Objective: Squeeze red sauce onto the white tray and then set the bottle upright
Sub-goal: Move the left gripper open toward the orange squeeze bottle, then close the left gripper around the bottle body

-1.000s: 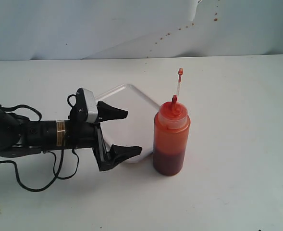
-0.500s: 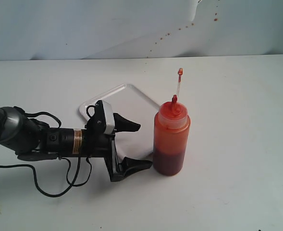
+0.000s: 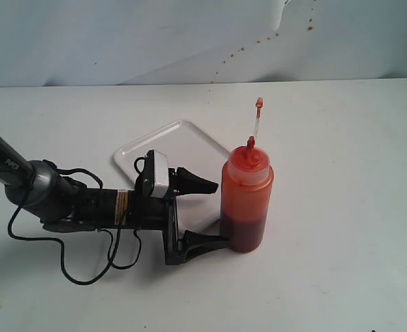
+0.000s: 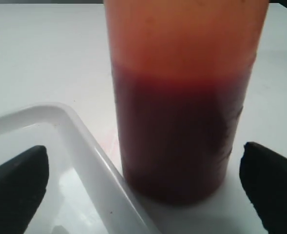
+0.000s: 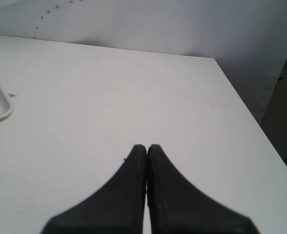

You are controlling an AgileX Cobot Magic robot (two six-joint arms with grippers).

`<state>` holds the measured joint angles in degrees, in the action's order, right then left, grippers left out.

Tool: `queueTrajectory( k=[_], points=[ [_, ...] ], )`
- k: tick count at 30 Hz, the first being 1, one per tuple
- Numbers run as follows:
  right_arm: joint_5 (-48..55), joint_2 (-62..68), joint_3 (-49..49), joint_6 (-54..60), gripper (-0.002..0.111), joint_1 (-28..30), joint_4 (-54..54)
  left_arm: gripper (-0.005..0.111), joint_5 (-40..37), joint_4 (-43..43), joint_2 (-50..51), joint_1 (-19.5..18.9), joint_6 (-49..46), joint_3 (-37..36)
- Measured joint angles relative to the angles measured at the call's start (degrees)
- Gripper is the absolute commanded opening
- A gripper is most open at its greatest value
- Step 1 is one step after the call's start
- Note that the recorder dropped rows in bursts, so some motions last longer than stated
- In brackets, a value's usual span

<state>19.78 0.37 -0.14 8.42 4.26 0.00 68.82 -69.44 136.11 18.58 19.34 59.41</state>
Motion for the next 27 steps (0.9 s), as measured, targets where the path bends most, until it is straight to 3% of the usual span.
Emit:
queueTrajectory(
  k=[12,19,27],
  points=[
    [0.0,0.0,0.0,0.0,0.0,0.0,0.0,0.105,0.1,0.1,1.0,1.6,0.0,1.3],
    [0.0,0.0,0.0,0.0,0.0,0.0,0.0,0.105,0.1,7.9,1.0,6.4,0.0,1.4],
    [0.0,0.0,0.0,0.0,0.0,0.0,0.0,0.105,0.2,14.4,1.0,8.1,0.0,1.4]
  ],
)
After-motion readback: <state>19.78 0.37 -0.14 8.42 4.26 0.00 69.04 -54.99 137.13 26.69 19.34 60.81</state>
